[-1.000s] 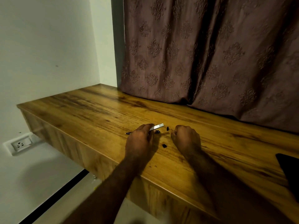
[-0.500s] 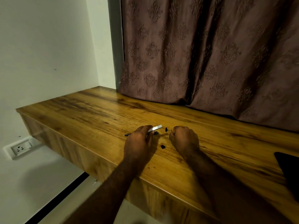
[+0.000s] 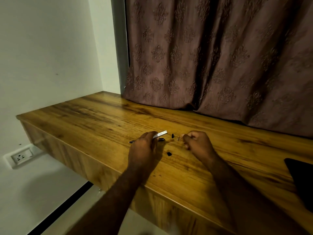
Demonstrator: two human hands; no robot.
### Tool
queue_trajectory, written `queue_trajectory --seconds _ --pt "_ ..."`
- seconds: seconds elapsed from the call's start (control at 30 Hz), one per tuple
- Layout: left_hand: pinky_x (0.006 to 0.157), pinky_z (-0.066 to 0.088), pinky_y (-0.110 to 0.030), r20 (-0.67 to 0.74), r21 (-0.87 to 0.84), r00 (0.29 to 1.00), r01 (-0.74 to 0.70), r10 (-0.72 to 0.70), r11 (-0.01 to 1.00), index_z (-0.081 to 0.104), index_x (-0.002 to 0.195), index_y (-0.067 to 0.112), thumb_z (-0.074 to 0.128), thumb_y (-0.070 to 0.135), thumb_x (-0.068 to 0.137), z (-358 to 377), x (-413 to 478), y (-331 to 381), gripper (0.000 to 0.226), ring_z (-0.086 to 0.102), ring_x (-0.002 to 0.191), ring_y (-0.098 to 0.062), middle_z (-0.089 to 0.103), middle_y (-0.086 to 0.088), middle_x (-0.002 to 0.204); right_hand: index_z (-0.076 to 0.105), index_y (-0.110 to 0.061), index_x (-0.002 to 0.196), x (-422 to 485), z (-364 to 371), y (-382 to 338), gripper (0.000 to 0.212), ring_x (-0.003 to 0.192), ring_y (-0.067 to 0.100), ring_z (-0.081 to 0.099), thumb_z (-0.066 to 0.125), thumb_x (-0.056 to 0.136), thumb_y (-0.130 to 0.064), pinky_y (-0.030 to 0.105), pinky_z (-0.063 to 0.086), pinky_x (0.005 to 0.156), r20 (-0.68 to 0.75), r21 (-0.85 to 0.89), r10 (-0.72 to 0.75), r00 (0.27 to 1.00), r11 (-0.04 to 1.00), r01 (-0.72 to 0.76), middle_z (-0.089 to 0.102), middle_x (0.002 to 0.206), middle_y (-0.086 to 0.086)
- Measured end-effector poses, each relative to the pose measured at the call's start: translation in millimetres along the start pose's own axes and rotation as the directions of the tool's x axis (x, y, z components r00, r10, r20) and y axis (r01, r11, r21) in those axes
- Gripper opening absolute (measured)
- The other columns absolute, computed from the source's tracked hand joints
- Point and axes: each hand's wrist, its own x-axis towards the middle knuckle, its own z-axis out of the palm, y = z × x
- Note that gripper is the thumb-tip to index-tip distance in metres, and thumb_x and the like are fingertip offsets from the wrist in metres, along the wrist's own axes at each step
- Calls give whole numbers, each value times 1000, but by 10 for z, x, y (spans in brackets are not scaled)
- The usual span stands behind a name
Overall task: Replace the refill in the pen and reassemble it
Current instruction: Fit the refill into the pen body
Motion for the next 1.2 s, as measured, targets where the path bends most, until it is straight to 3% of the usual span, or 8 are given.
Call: queue_trajectory --seconds 0.07,0.17,0.4,0.57,0.7,0.8,0.9,1.2 --pt "69 53 -37 -1 -10 1000 6 -6 1000 63 116 17 50 22 97 7 4 -5 23 65 84 -23 70 -4 101 66 -20 65 -94 38 -42 26 57 12 57 70 80 -42 31 45 62 223 -119 -57 973 989 85 65 59 -1" --pt "66 51 -37 5 -6 1000 0 0 1000 63 110 16 52 20 96 24 11 -12 19 65 83 -28 71 -7 98 70 -23 73 -190 116 -136 30 61 8 57 76 65 -52 31 46 60 355 -228 -77 932 960 166 66 66 -4" --pt "64 51 -35 -6 -4 1000 -31 31 1000 63 111 19 50 26 97 37 -7 -17 20 63 79 -20 69 -2 97 70 -27 82 -203 128 -228 8 75 5 61 75 77 -30 34 53 74 409 -359 -107 906 894 267 66 79 -9" --pt "64 51 -34 6 -7 999 -37 37 999 63 110 21 53 29 97 75 1 -50 18 64 79 -18 69 1 96 68 -26 81 -168 197 -229 9 82 9 61 62 87 -26 35 53 78 392 -468 -109 914 831 300 68 89 -9" --pt "60 49 -33 -3 -30 997 -73 73 997 63 107 23 50 42 96 51 -14 -40 25 63 75 -16 68 3 92 66 -17 86 -195 209 -236 13 54 6 55 56 94 -16 25 45 52 201 -73 -92 975 991 109 63 71 -2" --pt "60 49 -33 8 -72 996 -91 92 993 64 104 21 42 50 94 15 -19 1 37 62 72 -15 68 2 90 67 -7 95 -190 194 -284 10 47 8 53 58 92 -6 23 43 46 115 221 -41 992 975 14 62 66 5" --pt "57 47 -31 11 -62 995 -94 95 994 63 101 23 52 48 94 19 -23 -3 28 60 69 -13 66 4 85 68 -3 100 -204 214 -323 14 52 12 56 56 92 -3 23 47 50 116 318 -35 993 948 -4 64 68 11" --pt "59 50 -34 34 -74 994 -104 106 992 62 103 24 44 52 95 35 -22 -9 35 60 71 -14 66 3 87 66 -1 99 -199 221 -304 11 53 13 63 61 89 -3 23 52 53 120 455 -4 993 889 -52 69 71 13"
